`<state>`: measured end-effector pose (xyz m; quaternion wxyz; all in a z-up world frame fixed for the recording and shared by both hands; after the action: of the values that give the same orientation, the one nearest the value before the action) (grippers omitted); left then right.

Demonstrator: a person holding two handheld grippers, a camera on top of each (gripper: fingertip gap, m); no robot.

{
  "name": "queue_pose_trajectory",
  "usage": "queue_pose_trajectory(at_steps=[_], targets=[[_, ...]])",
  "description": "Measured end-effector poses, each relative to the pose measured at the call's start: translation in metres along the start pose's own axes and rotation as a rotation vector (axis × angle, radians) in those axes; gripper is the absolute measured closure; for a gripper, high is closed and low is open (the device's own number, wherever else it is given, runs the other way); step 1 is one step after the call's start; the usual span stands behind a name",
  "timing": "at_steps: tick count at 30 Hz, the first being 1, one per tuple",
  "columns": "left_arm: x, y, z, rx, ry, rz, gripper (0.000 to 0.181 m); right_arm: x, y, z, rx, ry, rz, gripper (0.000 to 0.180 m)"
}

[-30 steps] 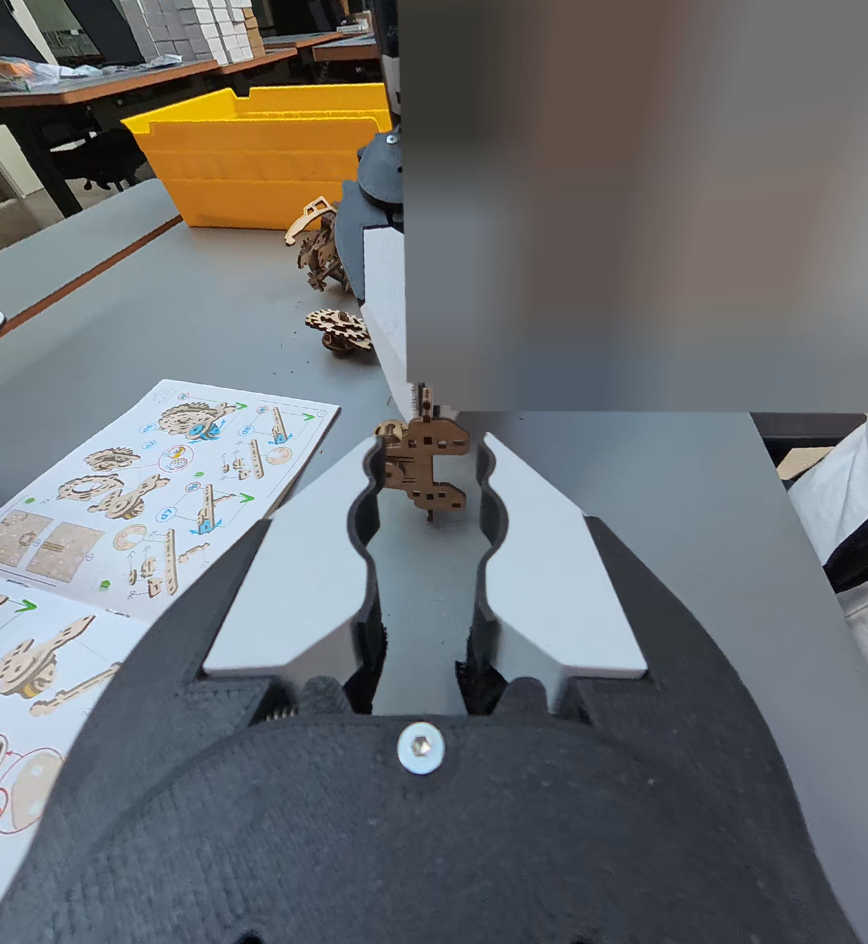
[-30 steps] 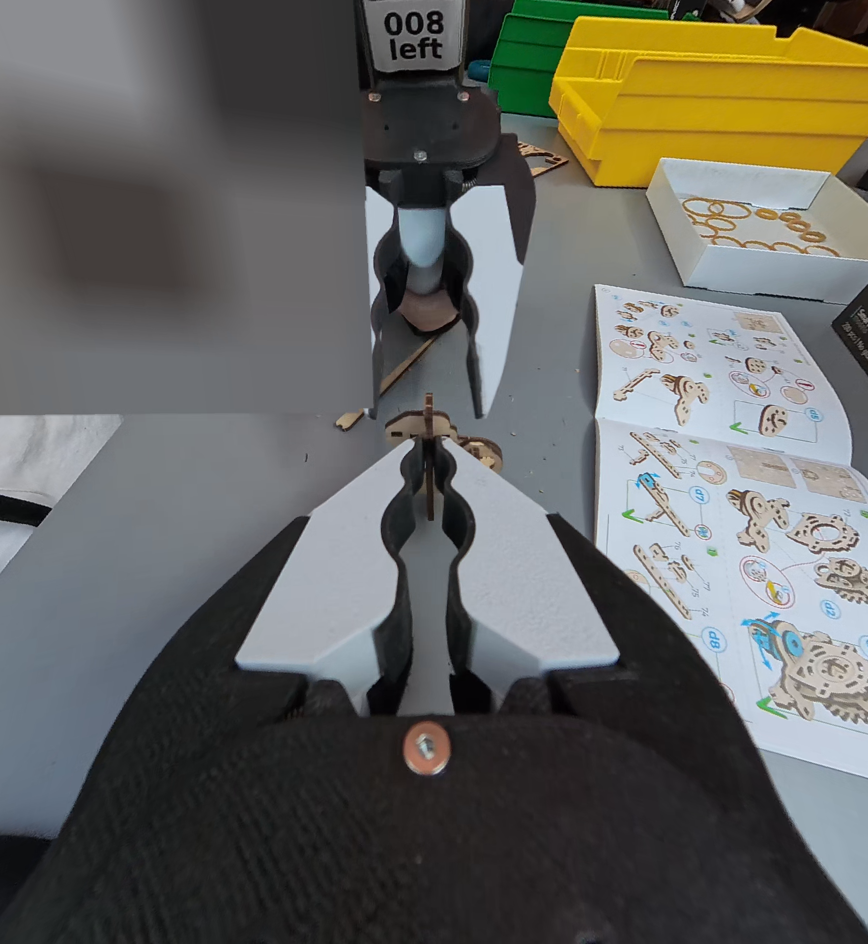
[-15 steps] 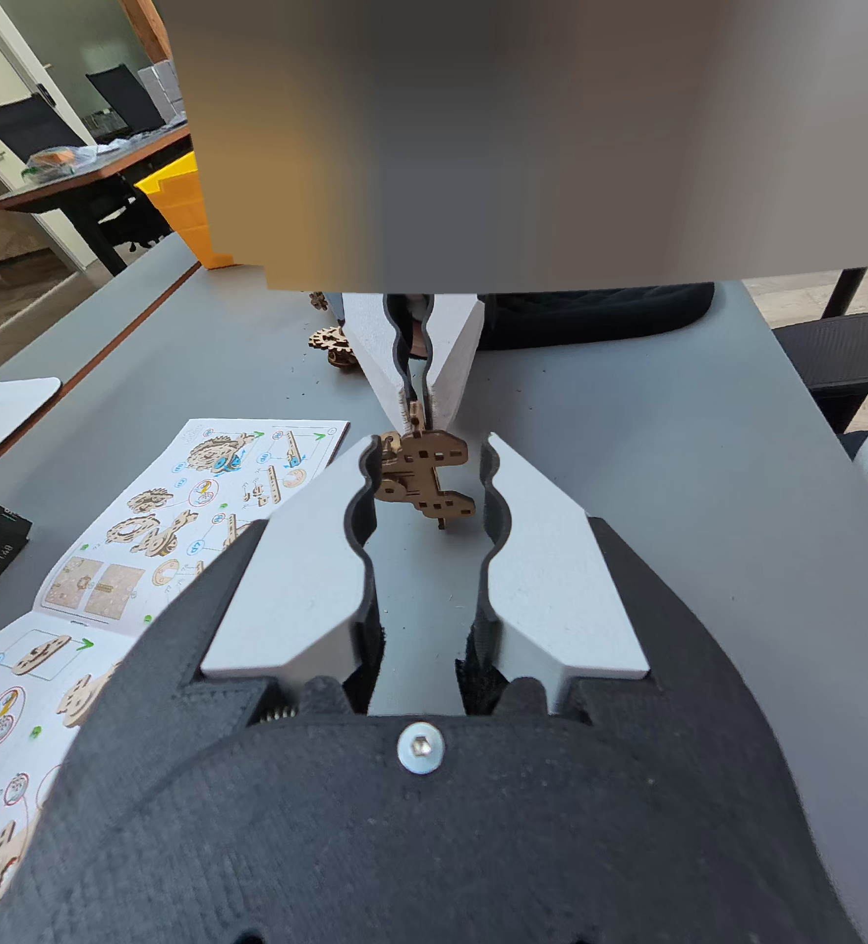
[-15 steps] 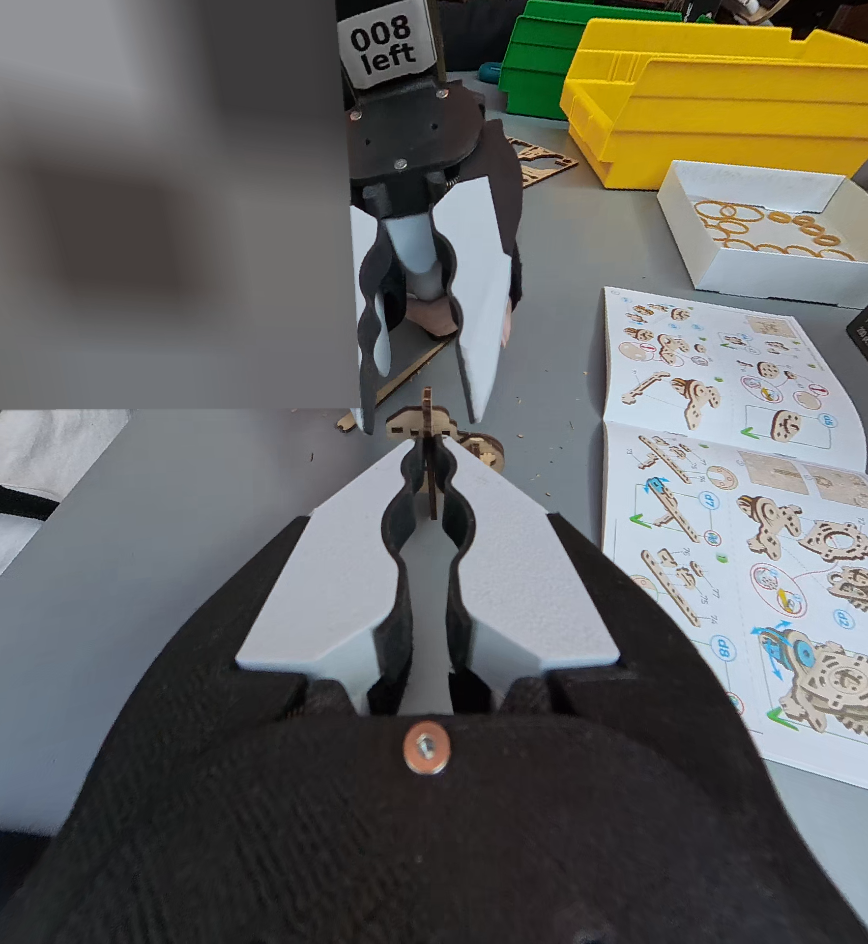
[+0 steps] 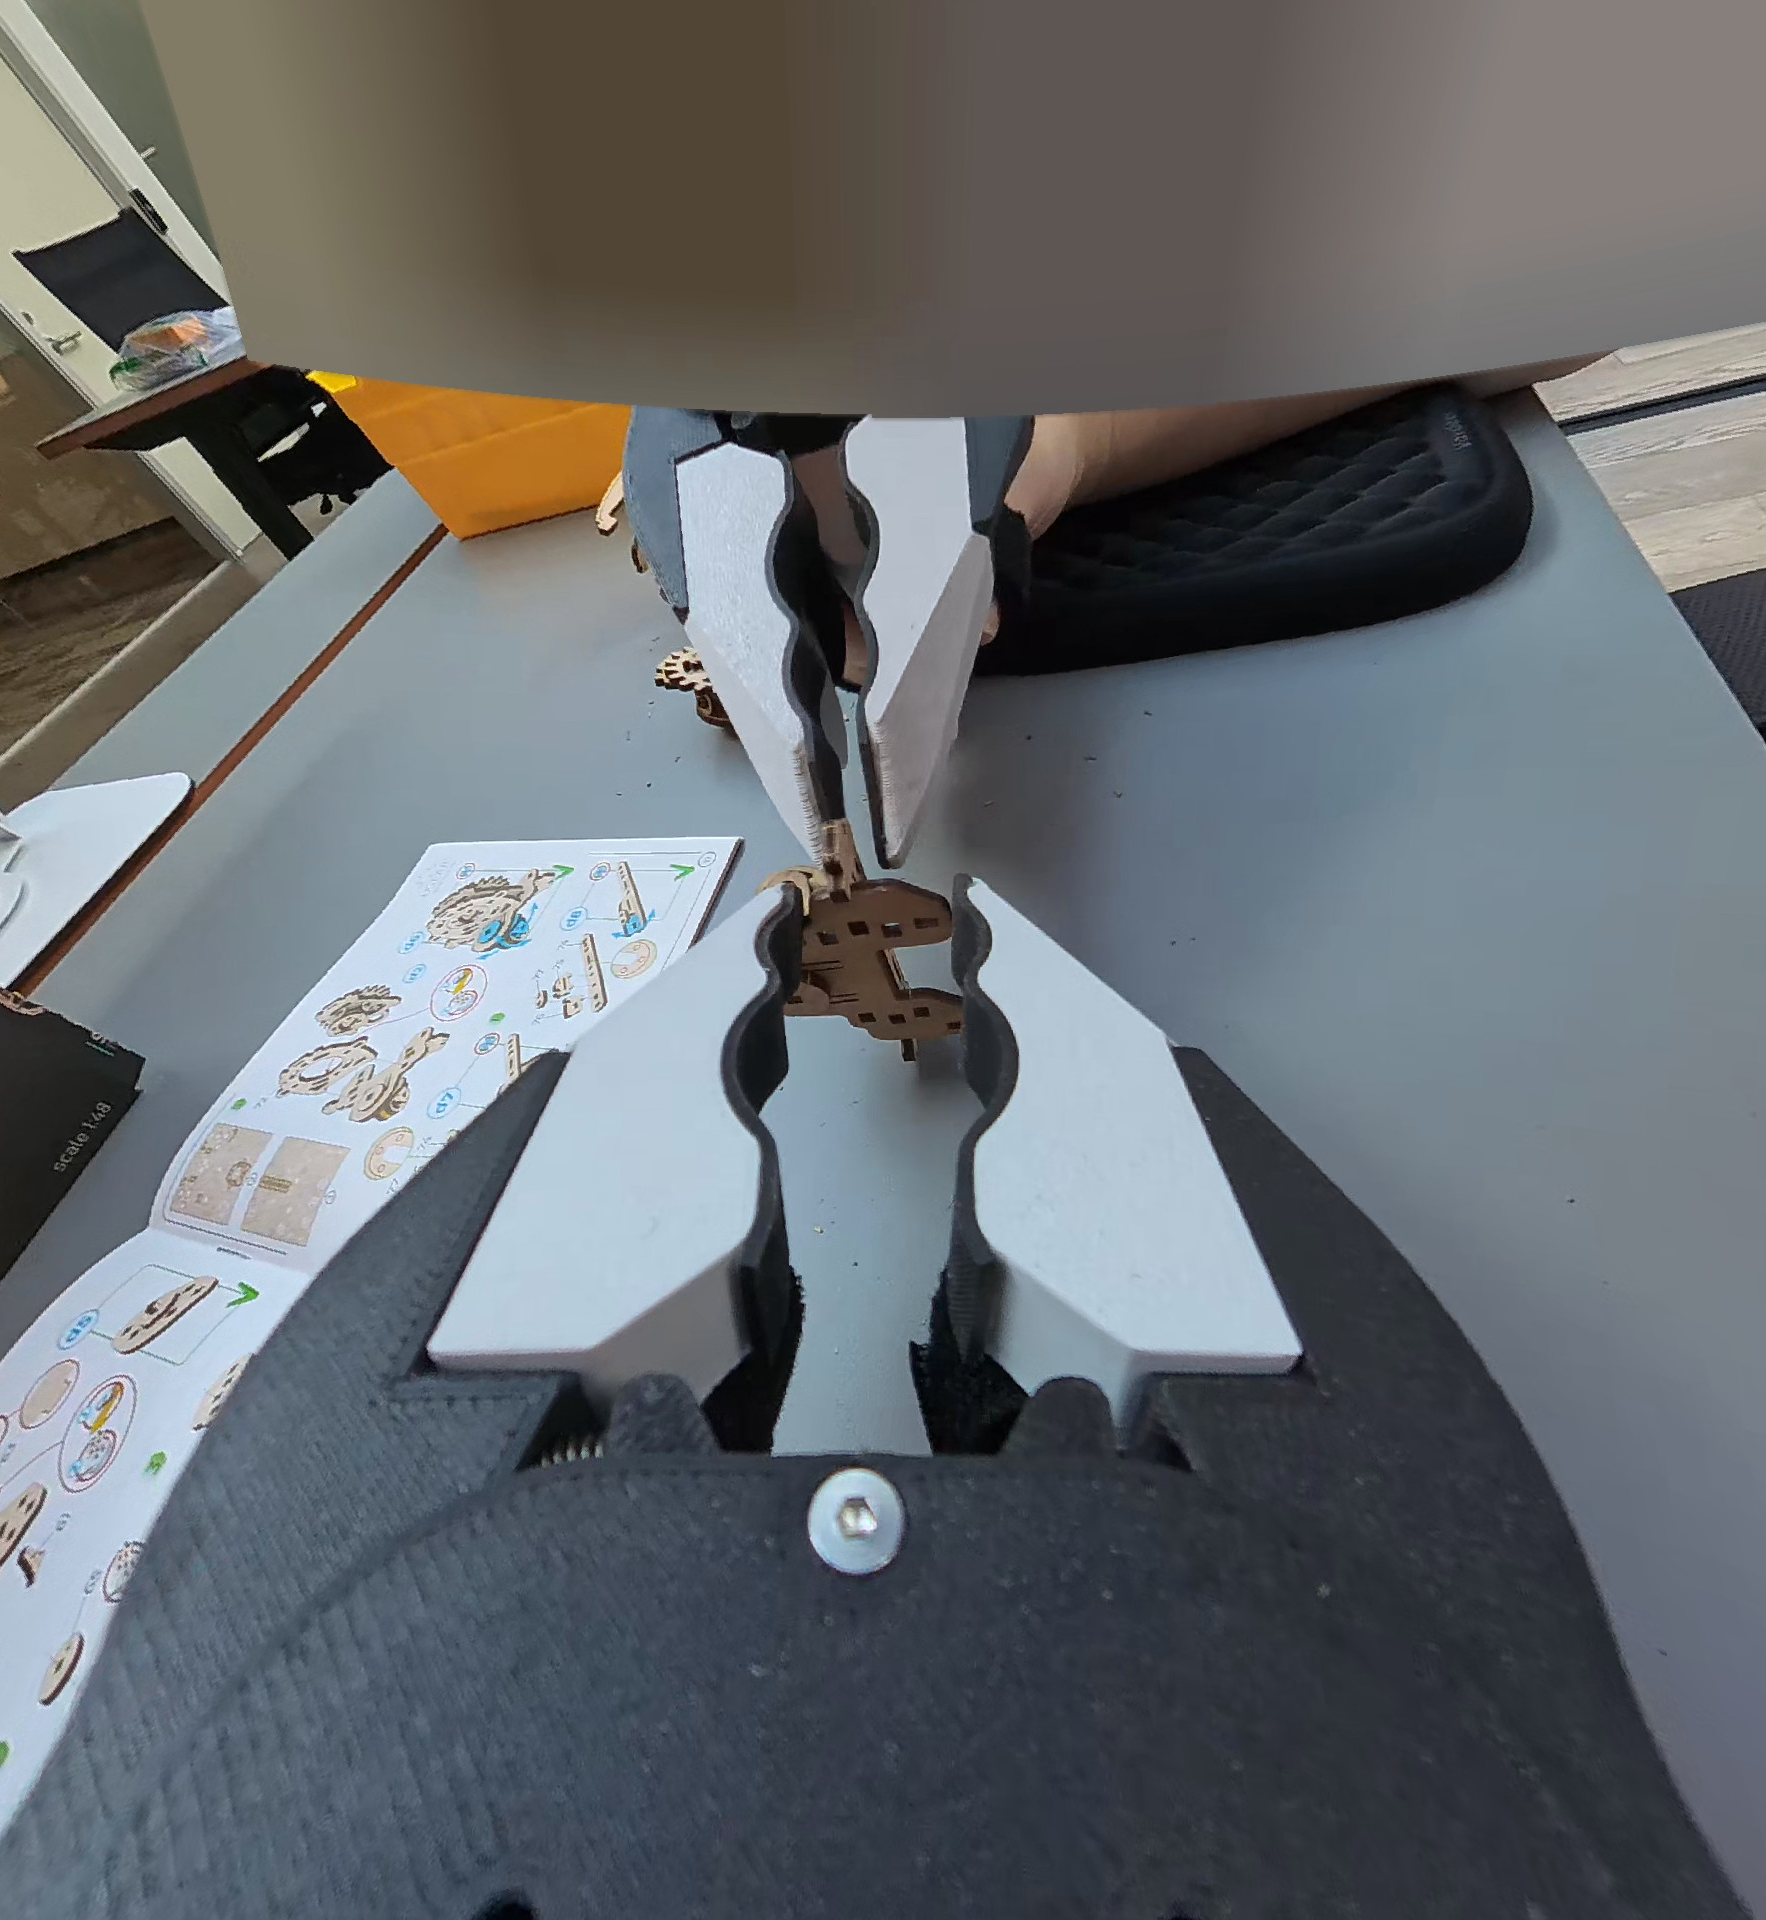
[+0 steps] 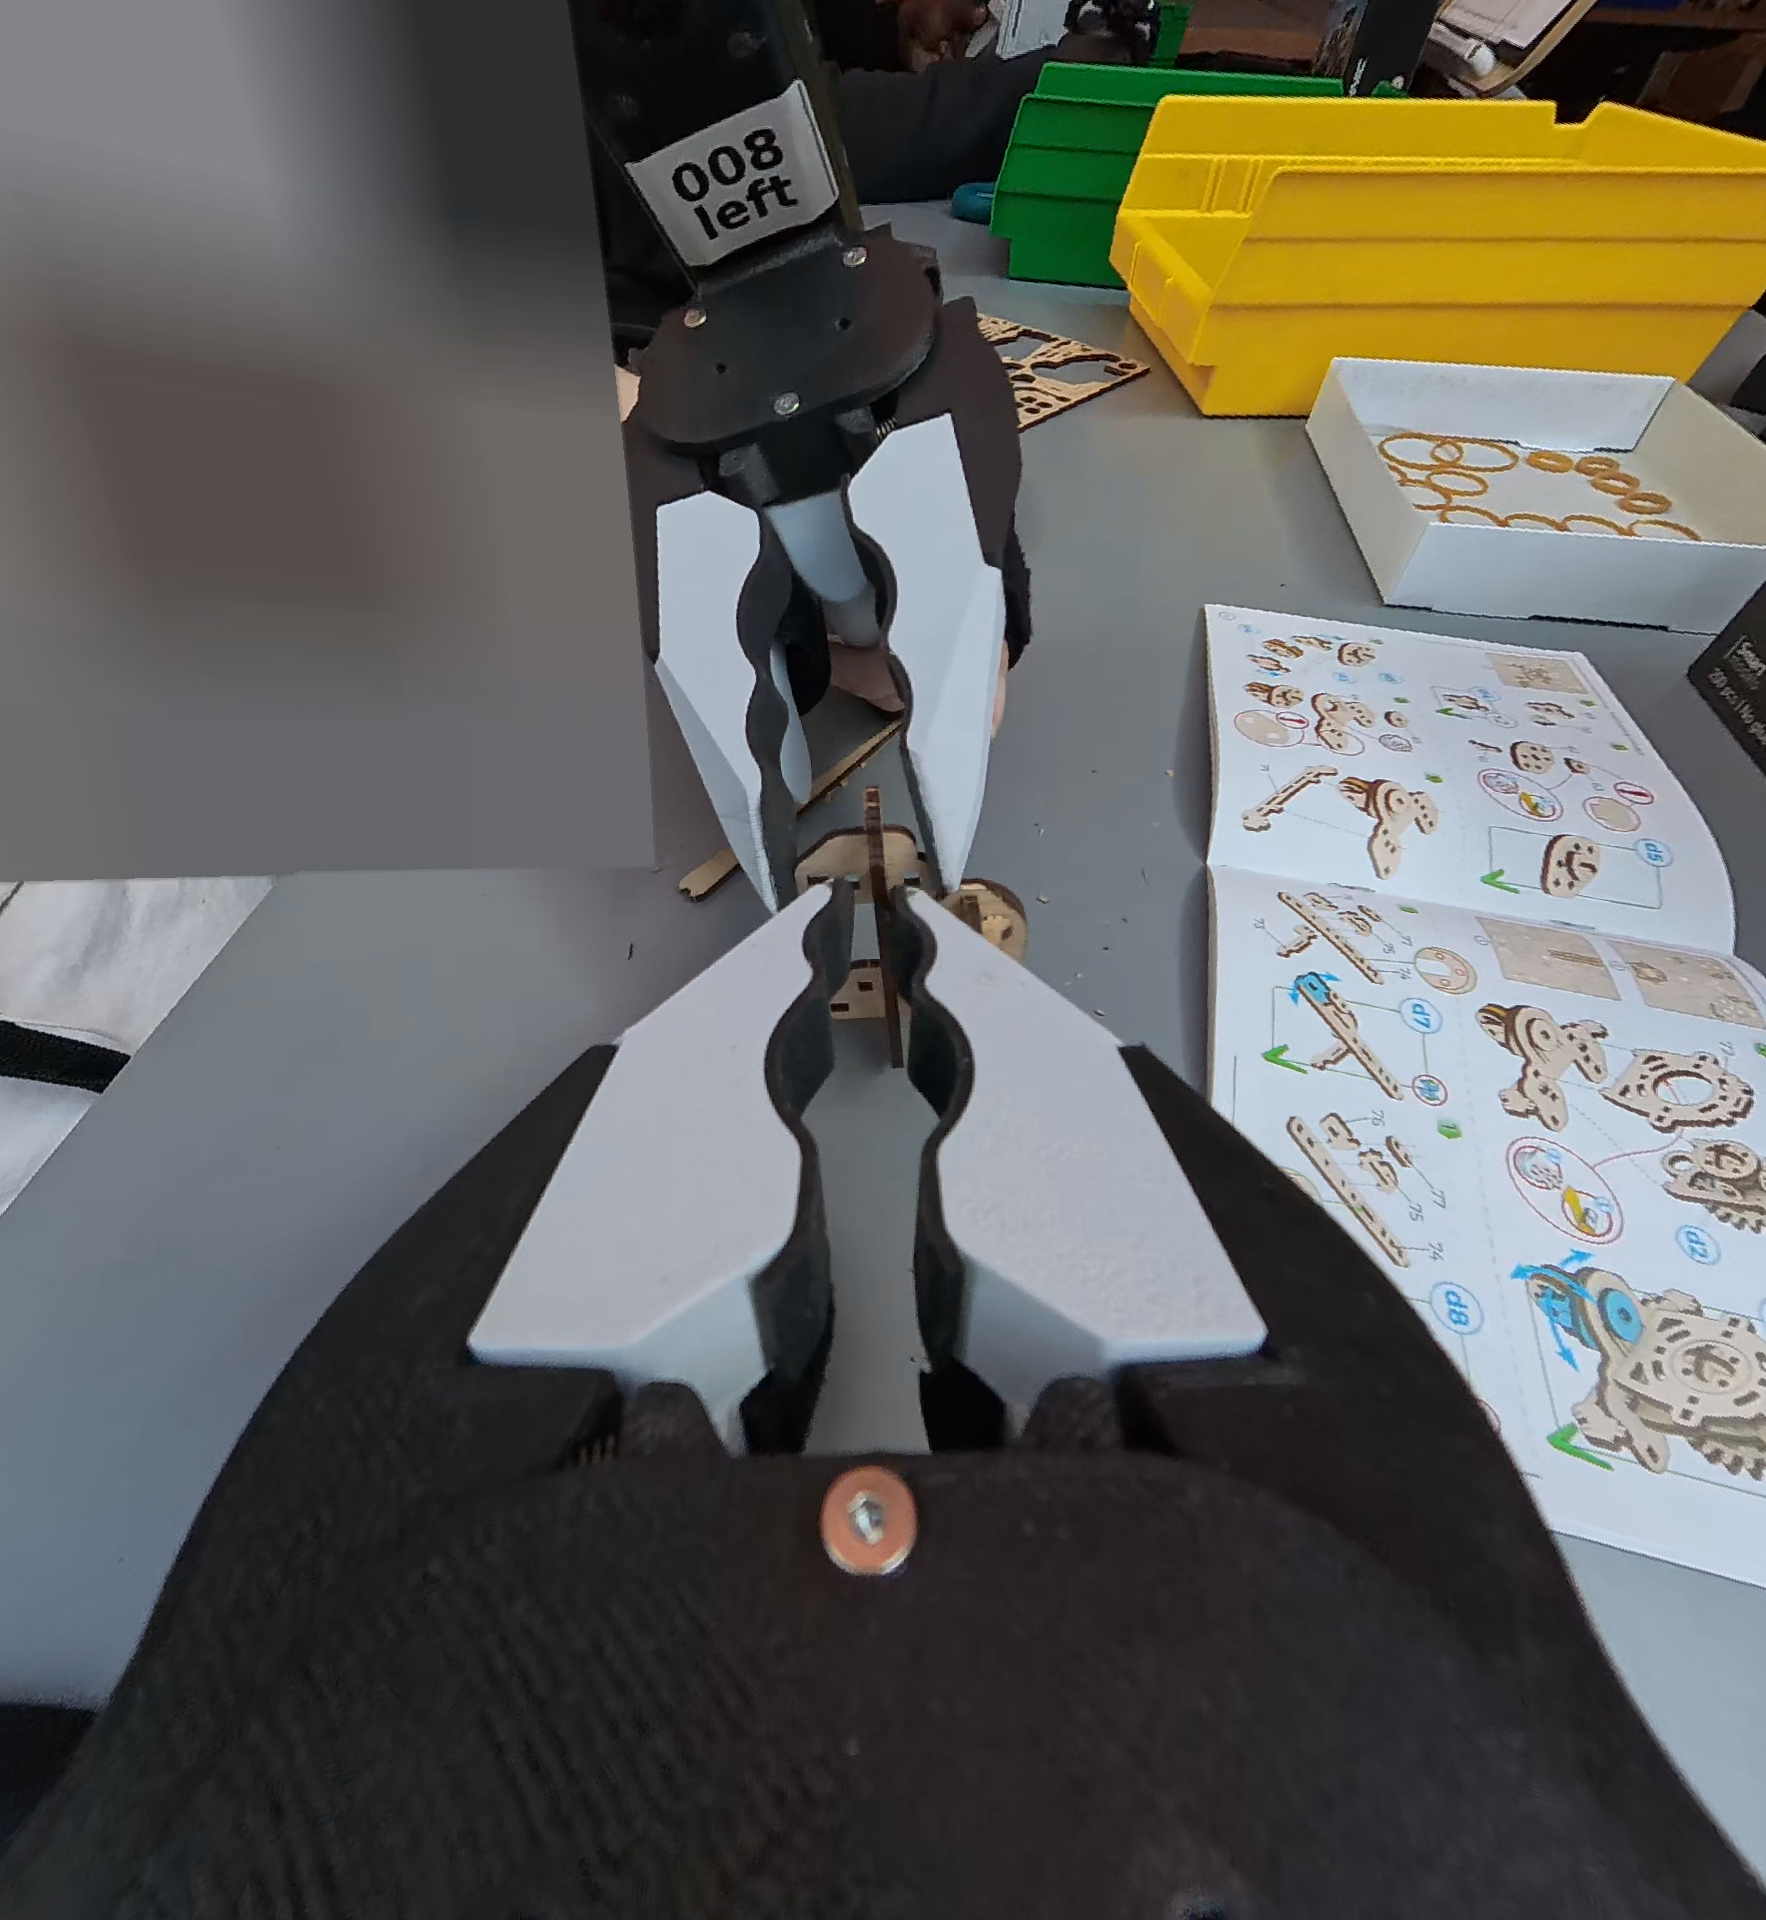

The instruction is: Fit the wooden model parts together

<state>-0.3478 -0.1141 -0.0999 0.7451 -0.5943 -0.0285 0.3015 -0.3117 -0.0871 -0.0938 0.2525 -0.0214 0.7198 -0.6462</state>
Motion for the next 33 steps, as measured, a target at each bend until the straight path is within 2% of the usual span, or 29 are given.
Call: queue_pose_trajectory(at_steps=[11, 26, 33], targets=[[-0.006, 0.003, 0.004, -0.029, -0.003, 0.018, 0.151, 0.002, 0.0, -0.001, -0.035, 0.028, 0.019, 0.179], [-0.008, 0.003, 0.004, -0.057, 0.057, 0.009, 0.173, -0.001, 0.002, -0.002, -0.015, 0.0, -0.003, 0.179], [-0.007, 0.006, 0.004, -0.069, 0.067, 0.024, 0.17, 0.0, 0.002, -0.001, -0.017, -0.017, -0.013, 0.178]])
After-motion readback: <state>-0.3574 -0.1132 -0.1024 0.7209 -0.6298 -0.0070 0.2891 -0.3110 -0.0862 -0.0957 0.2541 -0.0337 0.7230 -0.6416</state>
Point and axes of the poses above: each gripper's, where its closed fingertips meet, x out along the fingers, y out of its underside, z = x × y across the jaws, the point moved 3 cm from there along -x, back along the fingers, and after that the axes turned 2 degrees about y, right-handed, at the moved point
